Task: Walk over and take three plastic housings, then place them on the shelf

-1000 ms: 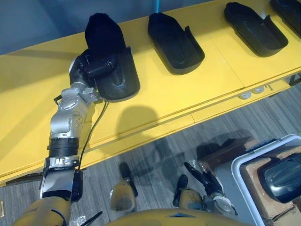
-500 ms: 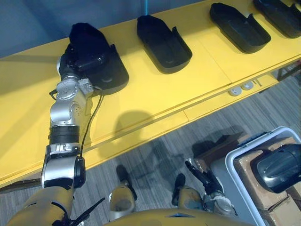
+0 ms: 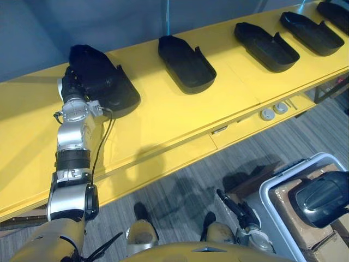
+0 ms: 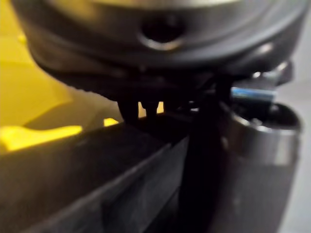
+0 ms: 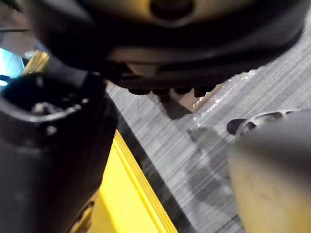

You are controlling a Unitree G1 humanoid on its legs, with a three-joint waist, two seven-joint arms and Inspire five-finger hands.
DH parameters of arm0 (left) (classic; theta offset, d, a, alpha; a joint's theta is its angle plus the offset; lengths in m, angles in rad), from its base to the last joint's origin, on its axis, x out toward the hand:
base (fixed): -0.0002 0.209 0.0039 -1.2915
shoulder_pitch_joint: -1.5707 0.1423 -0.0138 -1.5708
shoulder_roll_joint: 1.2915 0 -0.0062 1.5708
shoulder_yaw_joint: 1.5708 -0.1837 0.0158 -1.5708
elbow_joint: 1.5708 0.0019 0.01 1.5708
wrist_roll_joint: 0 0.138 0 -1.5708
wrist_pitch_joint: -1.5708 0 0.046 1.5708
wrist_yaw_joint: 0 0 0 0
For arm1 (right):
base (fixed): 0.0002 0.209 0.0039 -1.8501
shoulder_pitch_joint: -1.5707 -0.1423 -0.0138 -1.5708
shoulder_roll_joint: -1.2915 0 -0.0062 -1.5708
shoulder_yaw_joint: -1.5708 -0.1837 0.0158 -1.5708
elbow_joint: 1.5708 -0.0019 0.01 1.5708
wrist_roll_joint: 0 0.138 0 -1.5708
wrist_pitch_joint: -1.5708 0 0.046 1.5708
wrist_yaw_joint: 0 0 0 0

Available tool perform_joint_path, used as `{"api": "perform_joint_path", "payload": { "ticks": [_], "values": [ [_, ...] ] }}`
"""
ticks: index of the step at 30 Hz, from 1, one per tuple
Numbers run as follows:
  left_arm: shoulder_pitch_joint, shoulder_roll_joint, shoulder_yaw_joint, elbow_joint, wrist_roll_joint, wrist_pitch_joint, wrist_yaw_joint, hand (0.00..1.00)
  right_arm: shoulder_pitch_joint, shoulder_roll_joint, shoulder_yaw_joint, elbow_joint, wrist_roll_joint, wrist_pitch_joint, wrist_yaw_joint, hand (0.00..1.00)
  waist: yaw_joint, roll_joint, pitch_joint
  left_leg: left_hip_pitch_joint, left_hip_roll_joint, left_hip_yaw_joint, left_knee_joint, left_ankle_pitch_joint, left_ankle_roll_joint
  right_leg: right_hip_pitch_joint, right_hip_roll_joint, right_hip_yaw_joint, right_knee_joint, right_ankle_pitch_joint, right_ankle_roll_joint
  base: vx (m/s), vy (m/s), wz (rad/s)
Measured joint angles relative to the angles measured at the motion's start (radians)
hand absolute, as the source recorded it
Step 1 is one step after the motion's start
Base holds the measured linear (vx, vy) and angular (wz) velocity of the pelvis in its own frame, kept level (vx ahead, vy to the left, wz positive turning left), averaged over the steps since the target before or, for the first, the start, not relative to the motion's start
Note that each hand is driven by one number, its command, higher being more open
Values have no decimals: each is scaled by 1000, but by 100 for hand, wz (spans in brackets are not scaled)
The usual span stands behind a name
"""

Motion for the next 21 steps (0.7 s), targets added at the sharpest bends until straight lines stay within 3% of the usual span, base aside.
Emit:
{"api": "perform_joint_path", "payload": {
  "ticks": [6, 10, 16, 21],
  "values": [
    [57, 0, -63, 24, 74, 1, -189, 100, 16, 5, -42, 36, -1, 2, 2, 100, 0, 18, -70, 19, -3, -3, -8, 1, -1, 34, 1, -12, -21, 5, 7, 6, -2, 4],
    [70, 0, -88, 46, 154, 1, -233, 100, 25, 7, -70, 45, -1, 1, 6, 100, 0, 30, -91, 34, -4, 4, -12, 1, -2, 42, 1, -7, -22, 5, 8, -10, -1, -4],
    [70, 1, -93, 51, 281, -2, -202, 100, 54, 7, -110, 86, -8, 3, 23, 100, -2, 31, -126, 52, -11, 17, -47, 14, -8, 39, 1, 2, -24, 7, 11, 1, 1, -5],
    [70, 1, -93, 56, 324, 20, -58, 100, 74, 8, -119, 108, -7, 3, 24, 100, -20, 32, -140, 60, -15, 21, -61, 19, -8, 39, 1, 4, -25, 8, 11, 10, -1, -1]
  ]
}}
